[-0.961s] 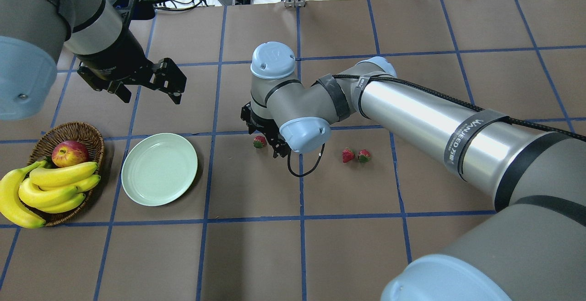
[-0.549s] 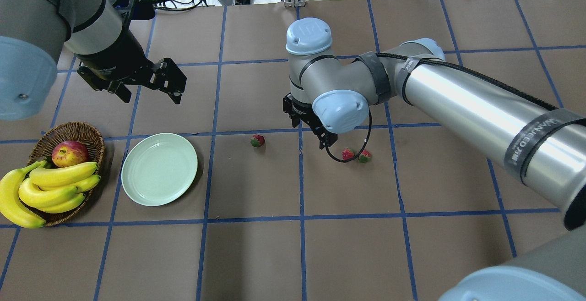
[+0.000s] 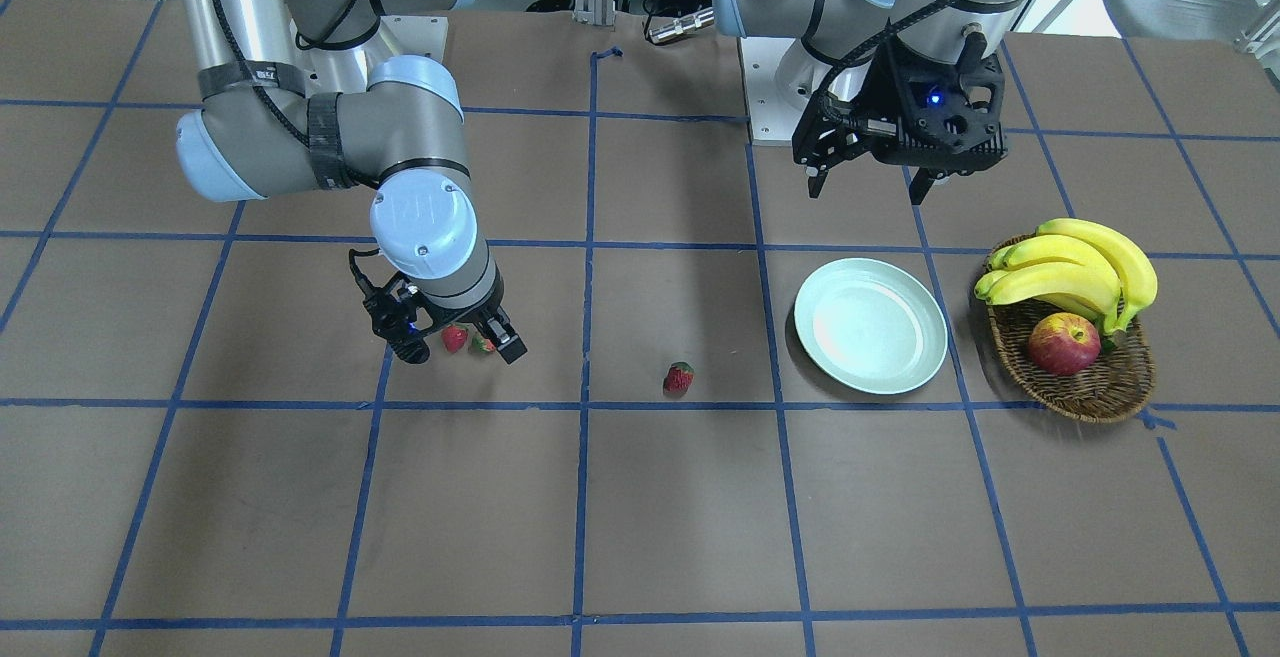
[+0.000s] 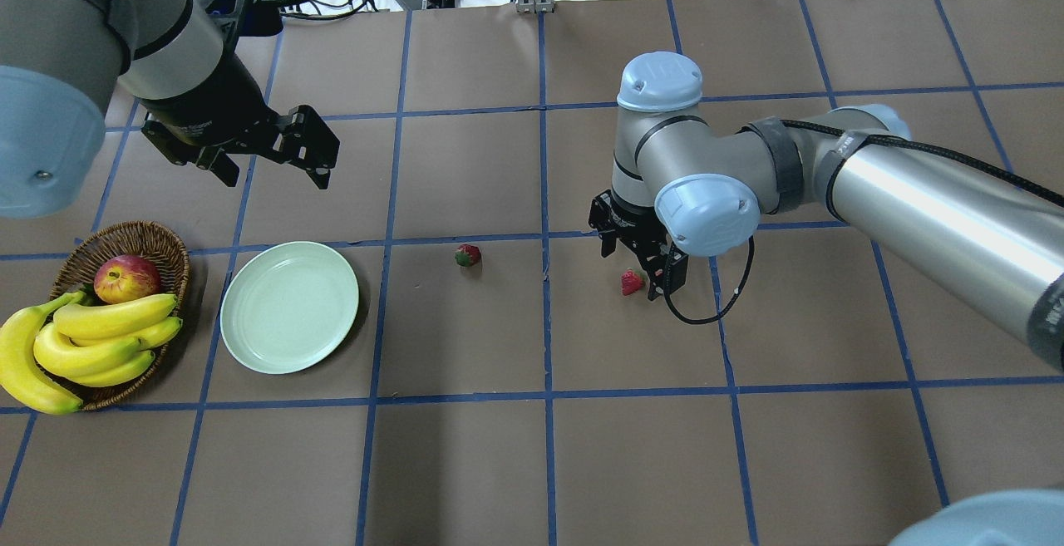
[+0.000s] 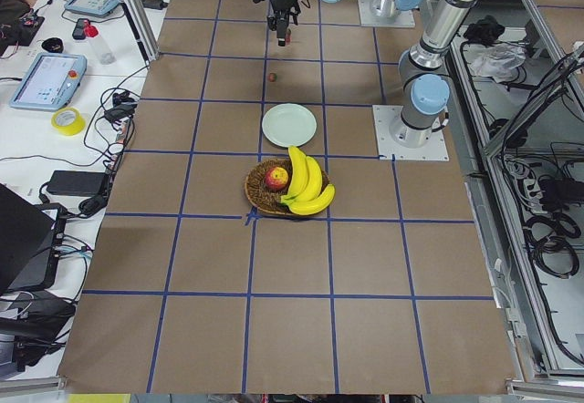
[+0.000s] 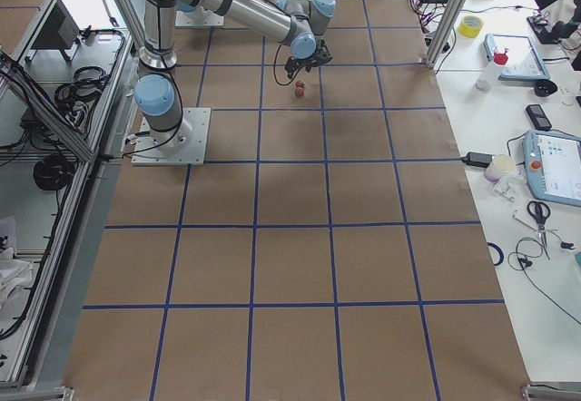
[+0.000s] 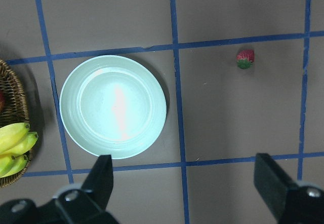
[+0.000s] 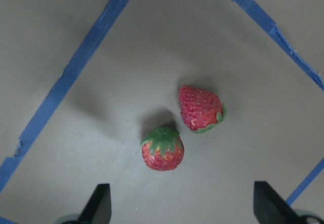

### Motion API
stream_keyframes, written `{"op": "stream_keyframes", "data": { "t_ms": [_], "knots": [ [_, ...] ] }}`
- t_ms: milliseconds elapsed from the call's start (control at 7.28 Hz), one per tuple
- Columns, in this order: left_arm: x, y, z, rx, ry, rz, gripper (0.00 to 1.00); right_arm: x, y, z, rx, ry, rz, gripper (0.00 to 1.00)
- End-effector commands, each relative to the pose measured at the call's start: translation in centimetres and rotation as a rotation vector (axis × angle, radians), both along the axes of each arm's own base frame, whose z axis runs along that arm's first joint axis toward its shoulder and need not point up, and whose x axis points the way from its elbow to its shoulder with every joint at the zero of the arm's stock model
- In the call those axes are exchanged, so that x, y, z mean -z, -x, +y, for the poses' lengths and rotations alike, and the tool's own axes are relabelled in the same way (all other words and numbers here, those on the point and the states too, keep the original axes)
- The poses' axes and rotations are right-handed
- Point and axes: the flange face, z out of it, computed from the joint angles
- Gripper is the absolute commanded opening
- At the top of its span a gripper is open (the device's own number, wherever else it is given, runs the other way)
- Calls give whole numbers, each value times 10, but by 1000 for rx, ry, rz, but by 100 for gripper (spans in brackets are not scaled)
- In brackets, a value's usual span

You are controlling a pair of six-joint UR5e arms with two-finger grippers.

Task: Collect all strawberries into plate
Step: 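Return the right gripper to the two strawberries and grasp one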

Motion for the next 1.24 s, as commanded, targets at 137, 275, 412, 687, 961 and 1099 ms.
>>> {"op": "stream_keyframes", "data": {
  "t_ms": [137, 275, 412, 687, 961, 1099],
  "knots": [
    [5, 0, 1, 0, -9, 3, 100, 24, 3, -1, -5, -21, -2, 91],
    [5, 1, 1, 0, -9, 4, 100, 27, 4, 0, -9, -24, -2, 90],
    [5, 0, 1, 0, -8, 3, 100, 29, 4, -1, -10, -23, -1, 88],
    [5, 0, 1, 0, -3, 1, 100, 30, 4, 0, -11, -25, -2, 80],
    [5, 1, 1, 2, -3, 1, 100, 30, 3, -1, -10, -25, -7, 32],
    [5, 1, 1, 2, -3, 0, 100, 30, 3, -1, -10, -26, -7, 28]
  ]
}}
